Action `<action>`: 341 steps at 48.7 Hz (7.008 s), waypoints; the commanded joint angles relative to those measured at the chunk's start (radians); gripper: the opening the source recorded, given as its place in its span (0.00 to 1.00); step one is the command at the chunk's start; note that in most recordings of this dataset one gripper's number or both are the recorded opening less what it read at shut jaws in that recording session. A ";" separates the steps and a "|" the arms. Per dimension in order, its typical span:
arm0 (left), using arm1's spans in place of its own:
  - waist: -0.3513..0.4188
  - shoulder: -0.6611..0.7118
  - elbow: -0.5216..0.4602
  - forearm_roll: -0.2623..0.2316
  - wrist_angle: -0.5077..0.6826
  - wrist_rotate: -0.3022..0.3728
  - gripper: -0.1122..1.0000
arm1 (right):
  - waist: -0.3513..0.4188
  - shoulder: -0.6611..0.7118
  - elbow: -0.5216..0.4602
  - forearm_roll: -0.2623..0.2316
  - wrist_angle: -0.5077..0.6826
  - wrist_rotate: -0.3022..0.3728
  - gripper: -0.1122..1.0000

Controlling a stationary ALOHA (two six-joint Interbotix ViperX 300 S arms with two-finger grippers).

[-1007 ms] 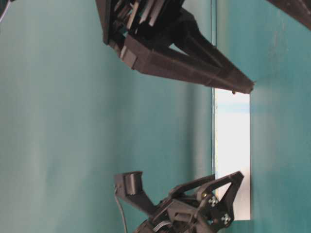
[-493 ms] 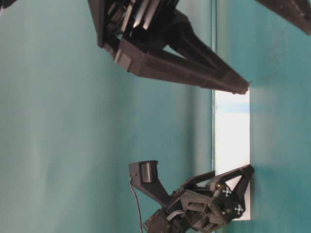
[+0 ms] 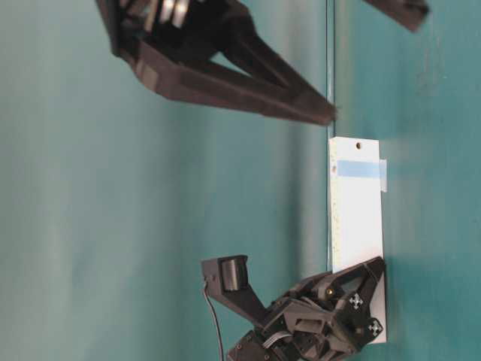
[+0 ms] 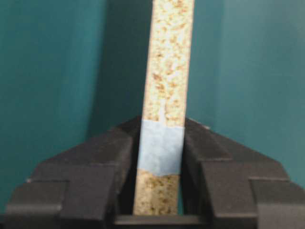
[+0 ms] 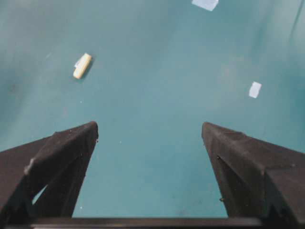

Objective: Move the wooden board into place and insert the rod into its hole.

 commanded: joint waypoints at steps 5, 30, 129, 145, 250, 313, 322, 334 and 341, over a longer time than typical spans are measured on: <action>-0.018 -0.101 -0.018 0.000 0.029 -0.012 0.30 | 0.002 -0.063 -0.025 0.000 0.012 0.002 1.00; -0.244 -0.190 -0.117 0.000 0.184 -0.210 0.29 | -0.002 -0.155 -0.028 -0.002 0.072 0.002 1.00; -0.491 0.325 -0.673 0.002 0.265 -0.454 0.30 | -0.003 -0.359 0.104 -0.043 0.144 0.003 1.00; -0.491 0.319 -0.678 0.005 0.261 -0.449 0.79 | -0.002 -0.360 0.107 -0.043 0.144 0.003 1.00; -0.506 0.212 -0.124 0.003 -0.426 -0.436 0.77 | 0.054 0.495 -0.609 0.137 0.557 0.344 1.00; -0.500 0.216 -0.118 0.003 -0.468 -0.422 0.76 | 0.058 0.621 -0.592 0.126 0.370 0.399 0.58; -0.500 0.216 -0.118 0.003 -0.469 -0.422 0.76 | 0.058 0.621 -0.581 0.126 0.377 0.399 0.55; -0.499 0.216 -0.120 0.003 -0.469 -0.422 0.77 | 0.058 0.621 -0.566 0.126 0.357 0.400 0.40; -0.499 0.216 -0.120 0.003 -0.469 -0.423 0.77 | 0.058 0.621 -0.563 0.126 0.354 0.400 0.39</action>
